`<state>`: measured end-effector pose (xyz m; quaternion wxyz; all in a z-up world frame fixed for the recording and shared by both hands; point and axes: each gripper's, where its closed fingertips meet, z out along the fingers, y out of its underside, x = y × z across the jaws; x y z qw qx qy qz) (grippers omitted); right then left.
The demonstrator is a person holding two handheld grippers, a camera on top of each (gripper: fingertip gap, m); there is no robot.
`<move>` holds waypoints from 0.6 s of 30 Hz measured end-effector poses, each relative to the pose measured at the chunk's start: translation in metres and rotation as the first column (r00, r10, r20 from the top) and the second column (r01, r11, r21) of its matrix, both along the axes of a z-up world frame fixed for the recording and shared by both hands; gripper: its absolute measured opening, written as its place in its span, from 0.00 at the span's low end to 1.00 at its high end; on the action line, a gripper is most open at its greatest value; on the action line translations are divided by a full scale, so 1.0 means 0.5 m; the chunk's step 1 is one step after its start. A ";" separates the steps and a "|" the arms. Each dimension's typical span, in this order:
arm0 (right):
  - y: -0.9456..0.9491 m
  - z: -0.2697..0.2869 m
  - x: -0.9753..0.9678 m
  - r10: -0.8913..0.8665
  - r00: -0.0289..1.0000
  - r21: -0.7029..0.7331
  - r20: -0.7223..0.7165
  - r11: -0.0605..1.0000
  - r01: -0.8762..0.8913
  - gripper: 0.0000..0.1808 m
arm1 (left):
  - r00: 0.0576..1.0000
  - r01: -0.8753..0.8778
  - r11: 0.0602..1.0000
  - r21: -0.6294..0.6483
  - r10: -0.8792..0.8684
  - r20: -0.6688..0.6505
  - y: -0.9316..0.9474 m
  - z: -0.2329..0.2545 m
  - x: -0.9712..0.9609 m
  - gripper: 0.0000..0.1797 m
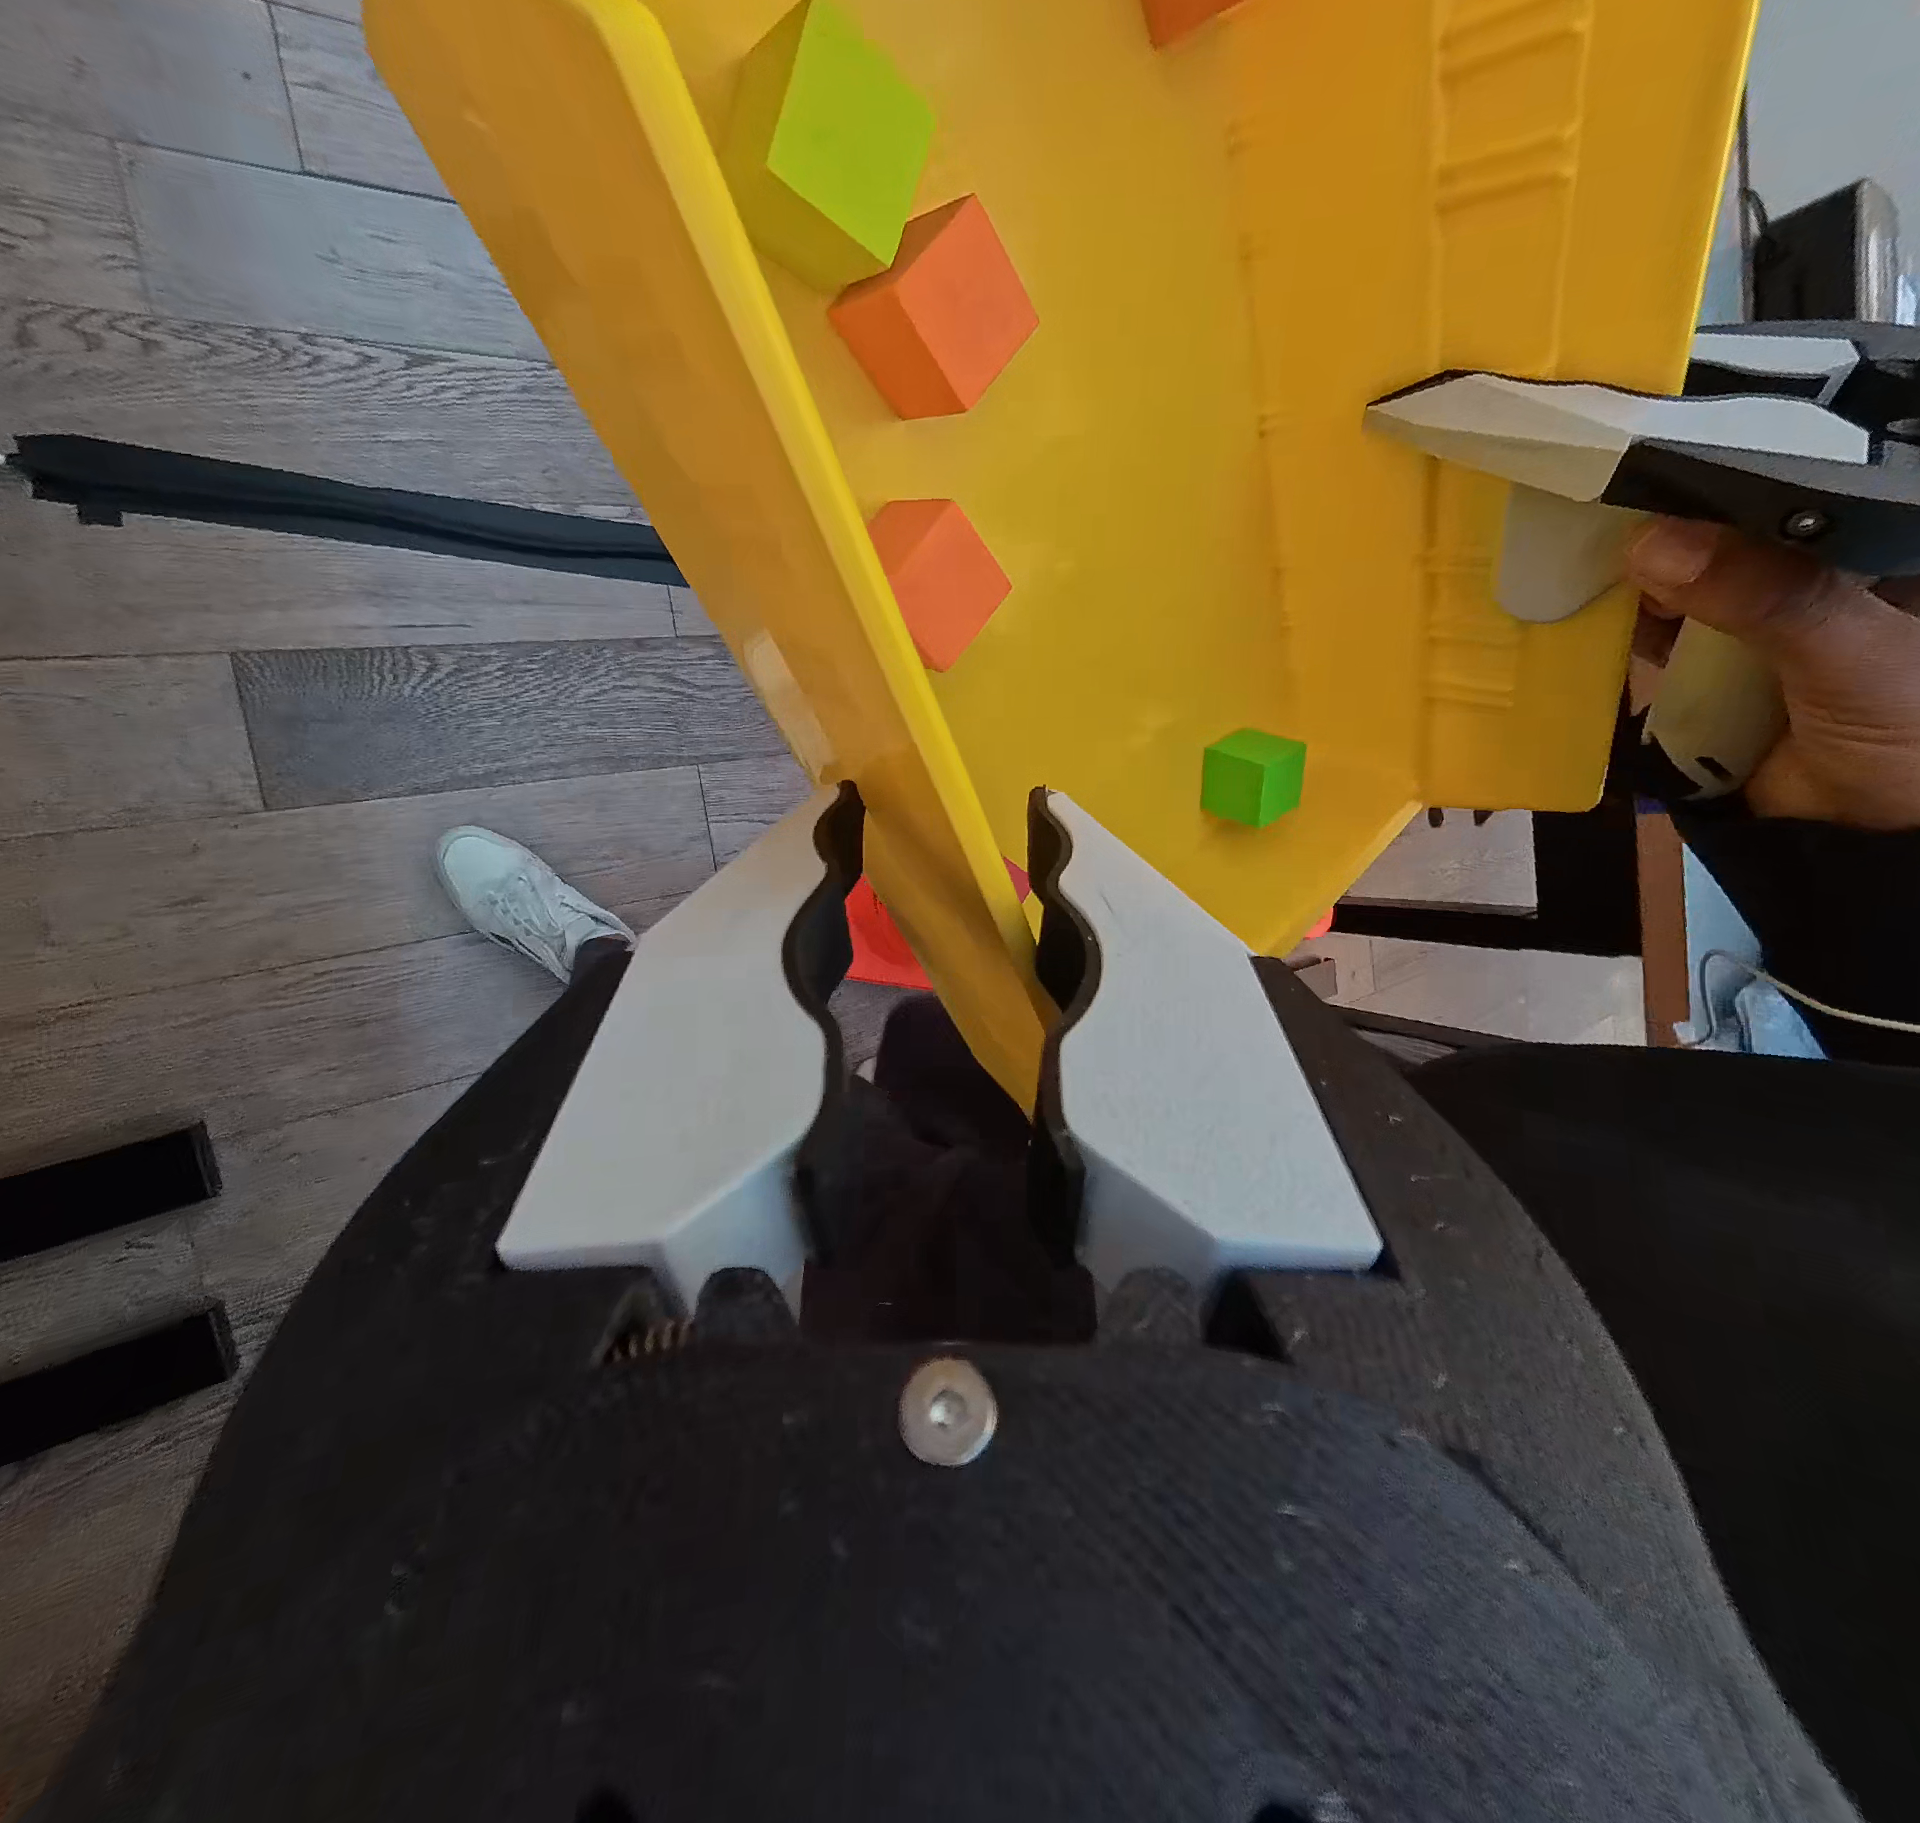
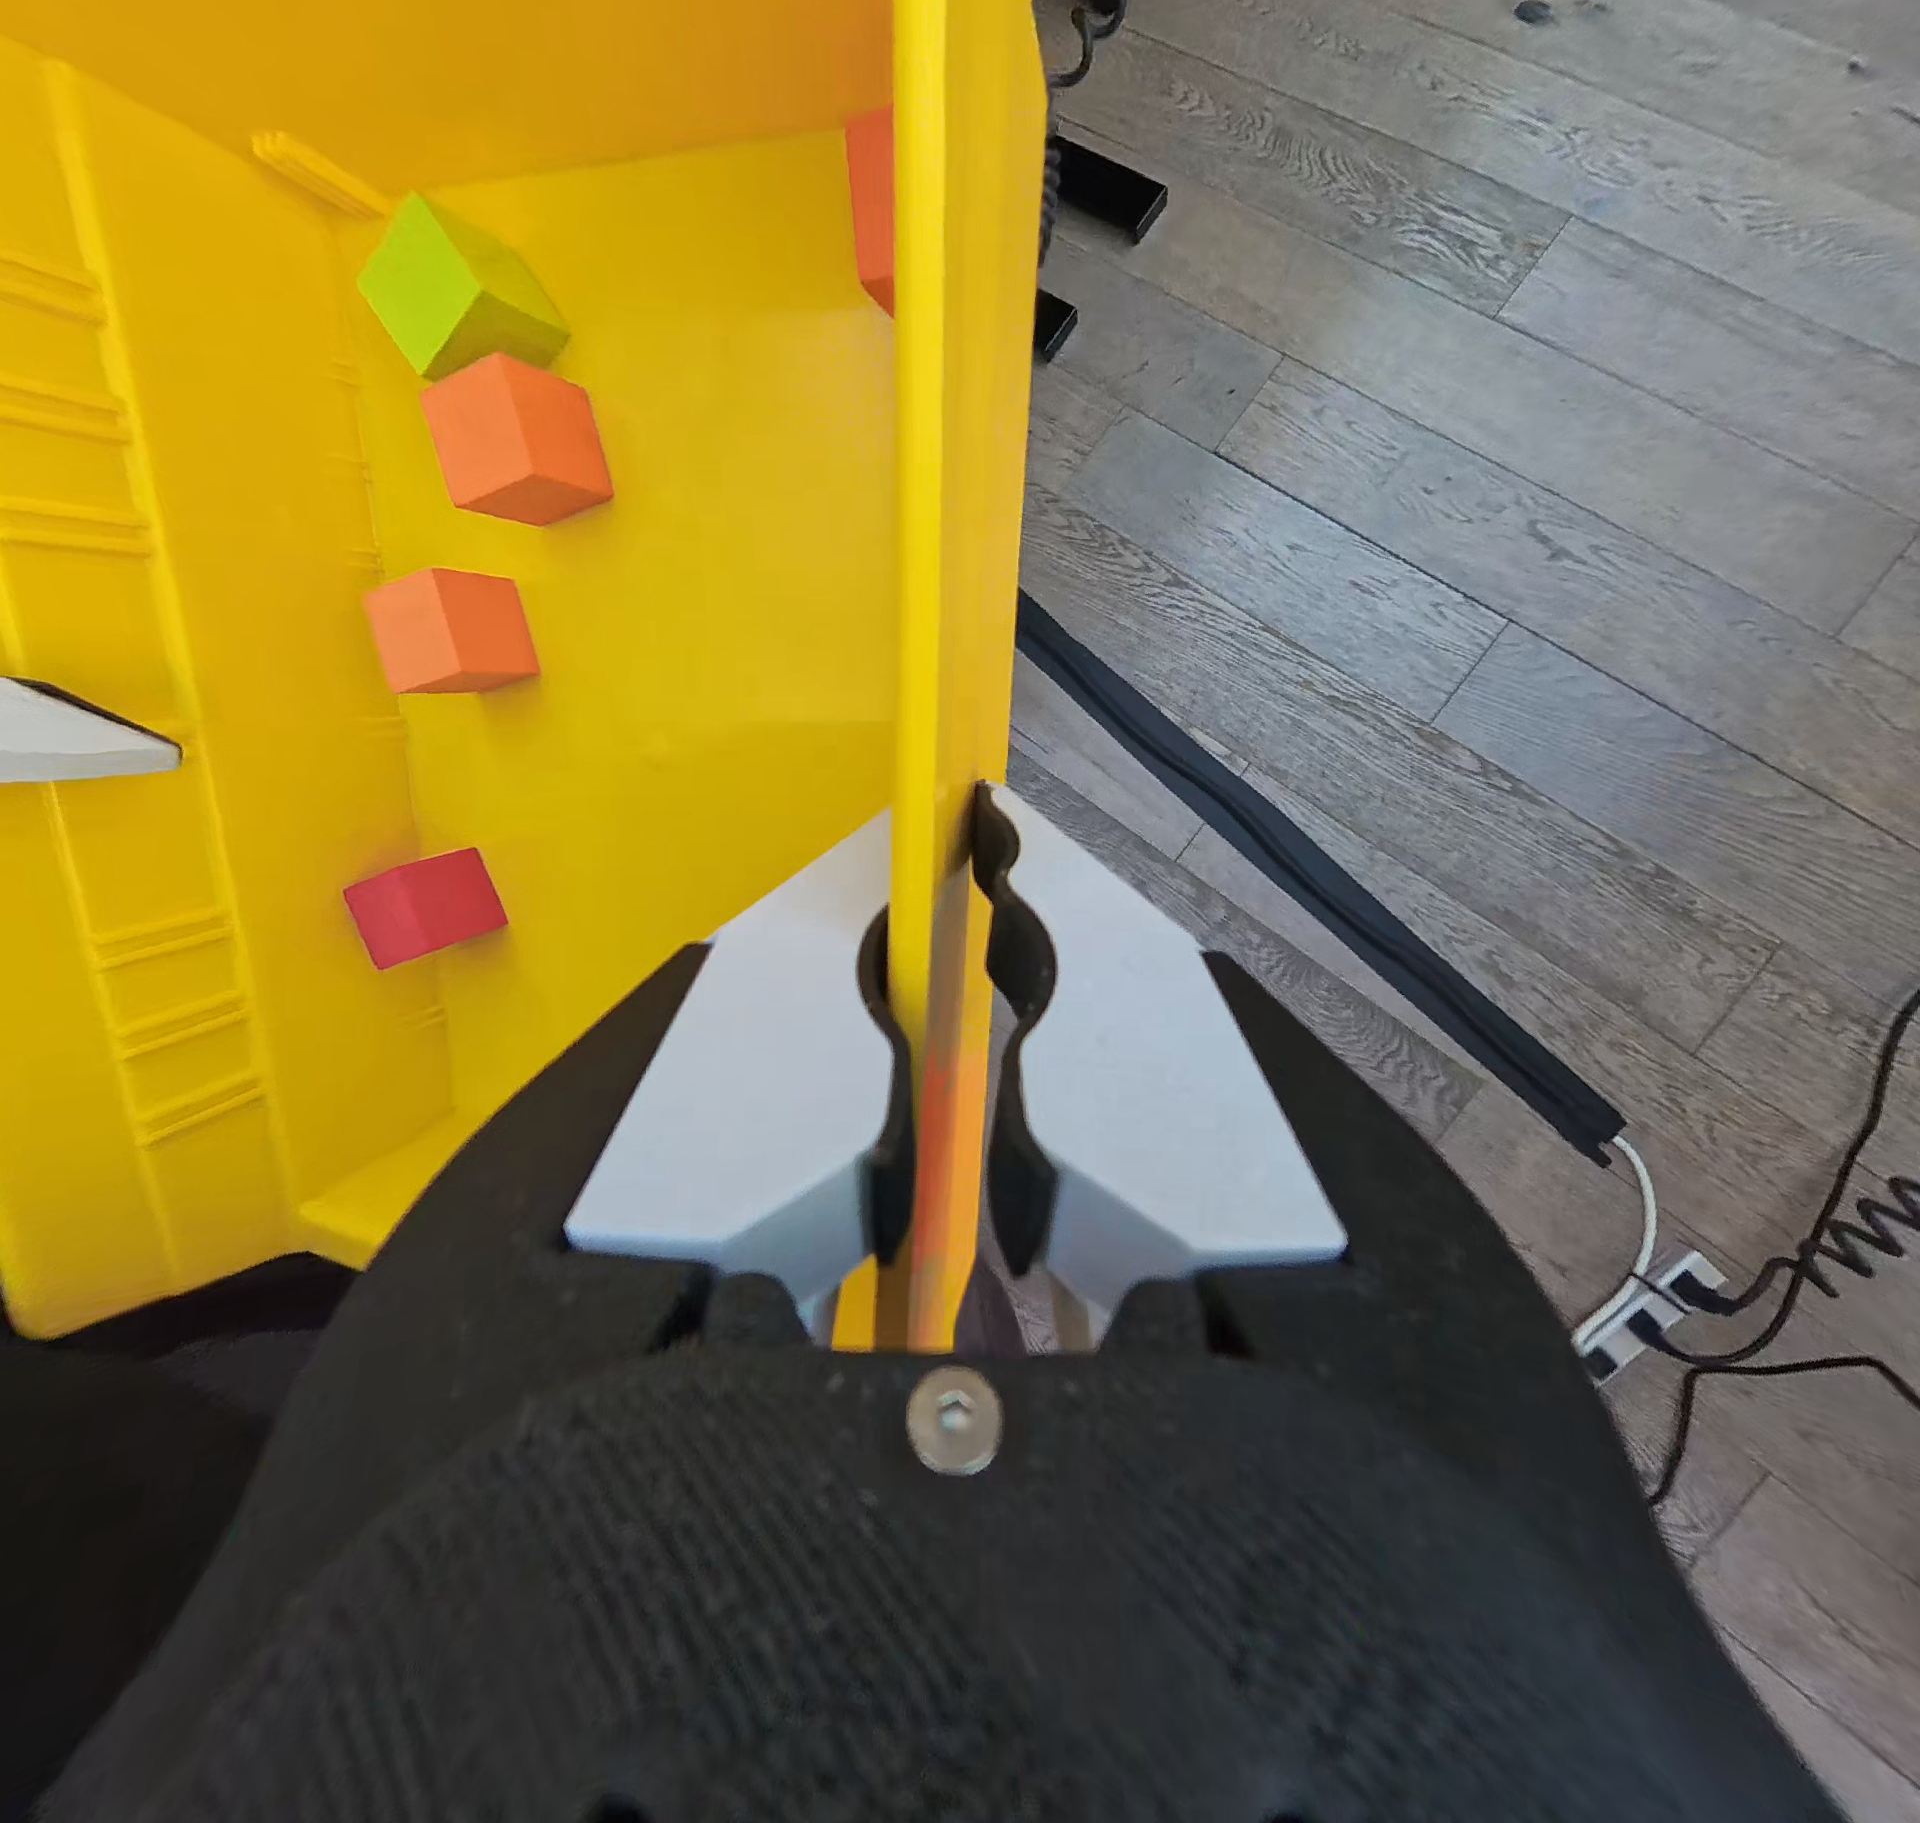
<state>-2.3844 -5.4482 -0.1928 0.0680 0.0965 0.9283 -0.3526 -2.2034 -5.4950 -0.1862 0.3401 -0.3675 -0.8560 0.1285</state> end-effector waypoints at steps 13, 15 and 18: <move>-0.796 -0.028 -0.095 0.413 0.909 0.000 -0.062 0.910 -0.414 0.03 | 0.971 -0.240 0.970 -0.024 0.240 0.003 -0.659 -0.050 -0.092 0.16; -0.919 -0.074 -0.058 0.571 0.819 0.006 -0.051 0.820 -0.572 0.03 | 0.929 -0.369 0.929 0.001 0.369 0.000 -0.715 -0.095 -0.071 0.16; -1.041 -0.142 0.020 0.768 0.640 0.034 0.009 0.640 -0.768 0.03 | 0.795 -0.607 0.793 0.051 0.607 0.014 -0.752 -0.149 -0.038 0.16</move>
